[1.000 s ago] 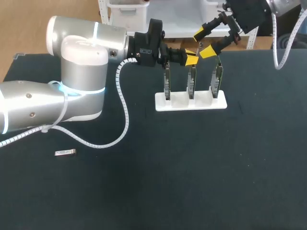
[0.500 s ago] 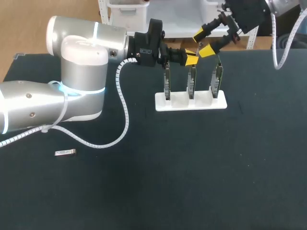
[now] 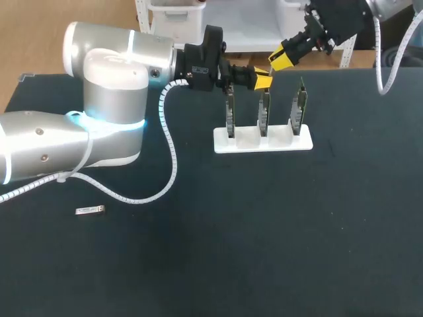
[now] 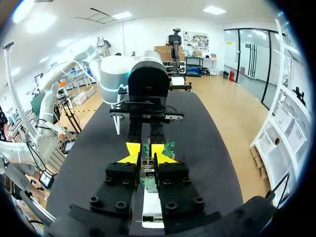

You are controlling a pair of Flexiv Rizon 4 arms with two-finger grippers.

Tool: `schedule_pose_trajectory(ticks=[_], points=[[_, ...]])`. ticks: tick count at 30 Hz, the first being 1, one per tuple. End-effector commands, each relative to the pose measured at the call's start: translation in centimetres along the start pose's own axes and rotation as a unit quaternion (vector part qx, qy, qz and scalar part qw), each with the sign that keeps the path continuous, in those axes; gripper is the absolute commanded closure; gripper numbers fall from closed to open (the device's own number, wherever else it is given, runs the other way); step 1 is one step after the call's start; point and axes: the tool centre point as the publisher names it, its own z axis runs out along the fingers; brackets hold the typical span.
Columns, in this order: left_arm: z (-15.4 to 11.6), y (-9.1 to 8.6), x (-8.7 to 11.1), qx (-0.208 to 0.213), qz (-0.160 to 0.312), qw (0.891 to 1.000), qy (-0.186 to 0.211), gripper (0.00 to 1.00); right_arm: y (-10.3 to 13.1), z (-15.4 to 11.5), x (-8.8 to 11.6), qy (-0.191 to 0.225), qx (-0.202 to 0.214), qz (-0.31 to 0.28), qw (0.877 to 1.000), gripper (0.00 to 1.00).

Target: Pick up the optical module with the left hand, and insert it into the network port with the right hand.

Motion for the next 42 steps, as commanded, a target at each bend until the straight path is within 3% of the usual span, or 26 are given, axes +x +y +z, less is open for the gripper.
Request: schedule_pose_trajectory(ticks=[1, 5, 7, 8, 9, 28, 37, 42], points=[[0.1, -0.2, 0.0, 0.002, 0.0, 1.0, 0.001, 1.0, -0.2, 0.0, 0.0, 0.001, 0.003, 0.0, 1.0, 1.0], [0.1, -0.2, 0.0, 0.002, 0.0, 1.0, 0.001, 1.0, -0.2, -0.1, 0.0, 0.001, 0.004, -0.001, 1.0, 1.0], [0.1, -0.2, 0.0, 0.002, 0.0, 1.0, 0.001, 0.55, -0.1, -0.1, 0.0, 0.001, 0.004, -0.001, 1.0, 1.0], [0.1, -0.2, 0.0, 0.002, 0.0, 1.0, 0.001, 0.08, -0.1, -0.1, 0.0, 0.001, 0.004, -0.001, 1.0, 1.0], [0.1, -0.2, 0.0, 0.002, 0.0, 1.0, 0.001, 0.0, -0.1, -0.1, 0.0, 0.001, 0.004, -0.001, 1.0, 1.0], [-0.6, -0.5, -0.6, 0.004, 0.019, 1.0, 0.015, 0.0, 0.2, -0.1, 0.0, -0.003, 0.006, -0.005, 1.0, 1.0], [-2.4, -1.2, -1.3, 0.005, 0.089, 0.993, 0.073, 0.0, 0.3, -0.2, 0.1, -0.001, 0.005, -0.006, 1.0, 1.0], [-3.0, -1.0, -0.5, 0.007, 0.075, 0.991, 0.111, 0.0, 0.4, -0.4, 0.2, 0.0, 0.006, -0.006, 1.0, 1.0]])
